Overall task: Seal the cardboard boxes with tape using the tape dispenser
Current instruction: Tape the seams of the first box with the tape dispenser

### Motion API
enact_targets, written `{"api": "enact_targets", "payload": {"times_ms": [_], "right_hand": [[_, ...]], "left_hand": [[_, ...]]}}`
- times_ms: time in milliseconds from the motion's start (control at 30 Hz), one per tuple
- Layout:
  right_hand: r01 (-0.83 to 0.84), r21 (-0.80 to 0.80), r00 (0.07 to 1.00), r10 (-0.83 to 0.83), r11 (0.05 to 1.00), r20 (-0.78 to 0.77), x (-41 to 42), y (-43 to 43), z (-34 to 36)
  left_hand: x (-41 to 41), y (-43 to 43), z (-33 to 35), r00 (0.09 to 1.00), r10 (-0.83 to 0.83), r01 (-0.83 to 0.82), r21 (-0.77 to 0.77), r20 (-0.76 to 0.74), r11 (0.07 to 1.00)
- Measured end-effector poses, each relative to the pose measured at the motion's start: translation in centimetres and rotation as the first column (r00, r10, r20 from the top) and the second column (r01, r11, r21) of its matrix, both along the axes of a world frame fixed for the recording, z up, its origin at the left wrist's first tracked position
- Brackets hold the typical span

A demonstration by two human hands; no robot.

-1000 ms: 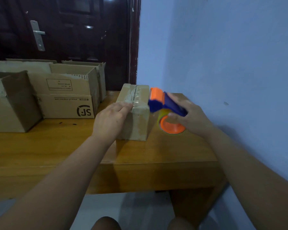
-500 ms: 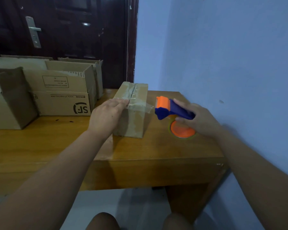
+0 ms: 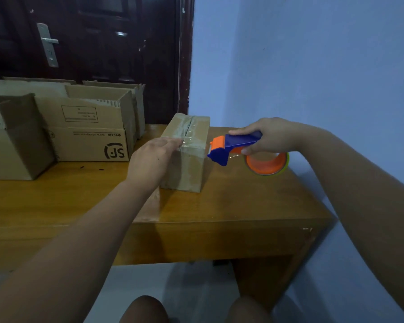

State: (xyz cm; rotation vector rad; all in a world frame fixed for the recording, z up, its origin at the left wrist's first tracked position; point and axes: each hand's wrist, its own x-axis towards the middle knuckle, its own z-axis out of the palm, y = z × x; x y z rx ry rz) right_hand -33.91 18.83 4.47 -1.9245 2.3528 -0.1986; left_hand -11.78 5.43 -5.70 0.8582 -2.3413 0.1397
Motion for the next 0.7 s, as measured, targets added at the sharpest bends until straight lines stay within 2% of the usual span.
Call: {"api": "enact_targets", "payload": {"times_ms": [133,200,267,300,367,400,533,633,700], "right_hand": [[0.017,0.076,1.0,-0.017,0.997,-0.003,1.0,-1.4,1.8],[0.077,0.226,0.988,-0.044,0.971,-0.147,1.8,-2.3,1.4],[0.099,0.397,0.961,0.016,0.912,-0.277,2.4,-2.6,-1.4],[0.073,0.415,0.974,0.024,0.907,-0.224,2.1,-2.7,-3.0],[0.042,0.306,0.996,-0.015,0.951,-0.089,0.9,-2.4,-4.7],[0.046,0.275,0.997,-0.026,0.96,-0.076,0.3,-2.2,-4.9],[0.11,0.278,0.985,-0.142,0.954,0.097,-2.3,-2.0,-5.2],[0.145,0.323,0.977,-0.187,0.935,0.102,-3.3,-1.9,-5.1],[0.166,0.34,0.967,-0.22,0.926,0.127,-3.6,-1.8,-5.0]], "left_hand": [[0.2,0.2,-0.2,0.999,-0.043,0.043,0.02,-0.014,0.999],[0.2,0.3,-0.2,0.999,-0.031,0.032,0.038,-0.037,0.999],[-0.1,0.3,0.1,0.999,-0.032,0.033,0.05,-0.016,0.998],[-0.3,0.3,0.2,0.999,-0.03,0.029,0.058,0.021,0.998],[-0.5,0.1,0.3,0.998,-0.005,0.0,0.068,0.069,0.998],[-0.4,0.1,0.4,0.997,0.006,-0.011,0.065,0.072,0.998],[-0.6,-0.2,0.6,0.996,0.009,-0.015,0.065,0.092,0.998],[-0.8,0.0,0.9,0.997,0.007,-0.014,0.091,0.076,0.996],[-0.9,0.5,1.1,0.993,-0.007,-0.001,0.065,0.116,0.998]]}}
